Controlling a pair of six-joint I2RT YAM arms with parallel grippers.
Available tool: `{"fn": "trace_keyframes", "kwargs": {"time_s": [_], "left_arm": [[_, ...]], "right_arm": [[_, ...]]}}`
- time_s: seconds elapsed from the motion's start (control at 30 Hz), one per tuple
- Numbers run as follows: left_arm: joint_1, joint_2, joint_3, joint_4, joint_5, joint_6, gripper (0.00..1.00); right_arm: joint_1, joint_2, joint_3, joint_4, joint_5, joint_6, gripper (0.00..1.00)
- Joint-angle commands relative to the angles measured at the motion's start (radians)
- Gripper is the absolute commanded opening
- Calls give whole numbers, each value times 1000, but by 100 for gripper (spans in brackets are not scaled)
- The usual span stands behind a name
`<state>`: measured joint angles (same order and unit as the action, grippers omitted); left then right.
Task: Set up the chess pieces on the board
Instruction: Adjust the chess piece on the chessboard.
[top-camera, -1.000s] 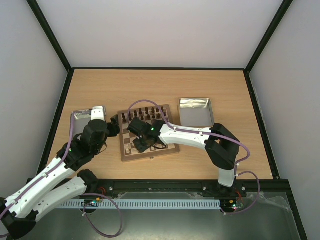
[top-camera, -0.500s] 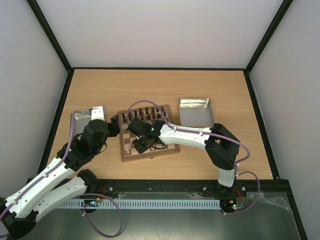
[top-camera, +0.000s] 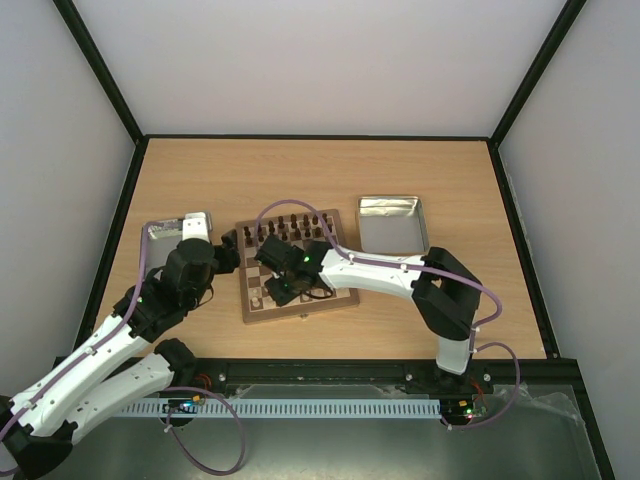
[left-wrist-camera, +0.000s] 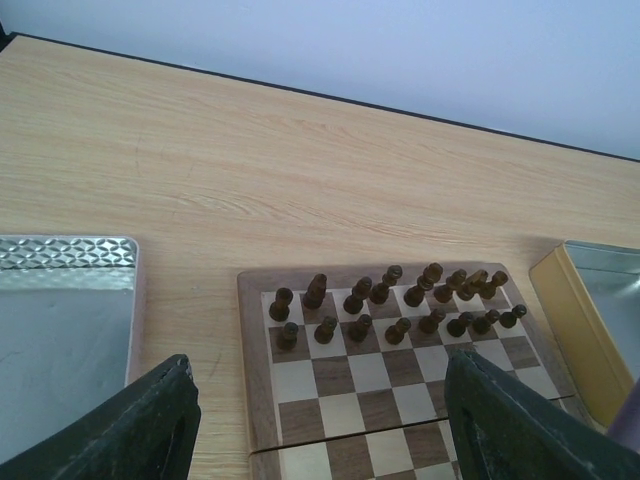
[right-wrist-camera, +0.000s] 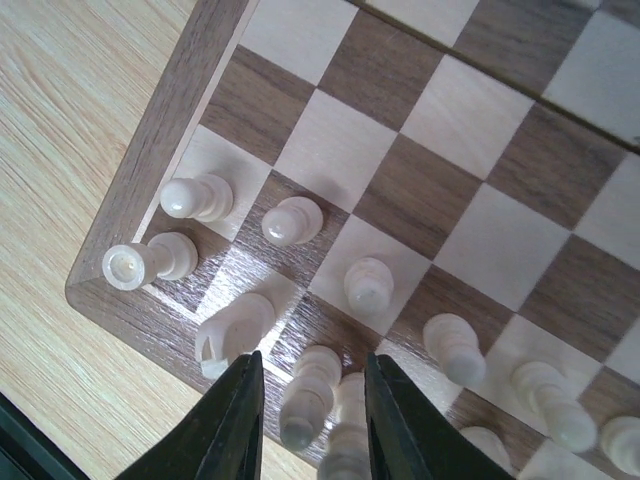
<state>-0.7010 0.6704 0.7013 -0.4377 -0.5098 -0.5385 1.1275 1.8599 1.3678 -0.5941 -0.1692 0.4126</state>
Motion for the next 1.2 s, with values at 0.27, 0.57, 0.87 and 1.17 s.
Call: {"fn": "trace_keyframes", "kwargs": {"time_s": [0.27, 0.57, 0.87, 1.17], "left_arm": [[6, -10, -8, 9, 103, -36, 70], [6, 46, -86, 65, 436, -109, 57], [6, 102, -151, 105, 585, -182, 41], [13, 93, -232, 141, 646, -302, 35]], "right_arm": [[8, -137, -80, 6, 85, 54, 31], [9, -108, -98, 6, 53, 52, 25], [9, -97, -104, 20, 44, 52, 19], [8, -114, -136, 46, 28, 73, 22]]}}
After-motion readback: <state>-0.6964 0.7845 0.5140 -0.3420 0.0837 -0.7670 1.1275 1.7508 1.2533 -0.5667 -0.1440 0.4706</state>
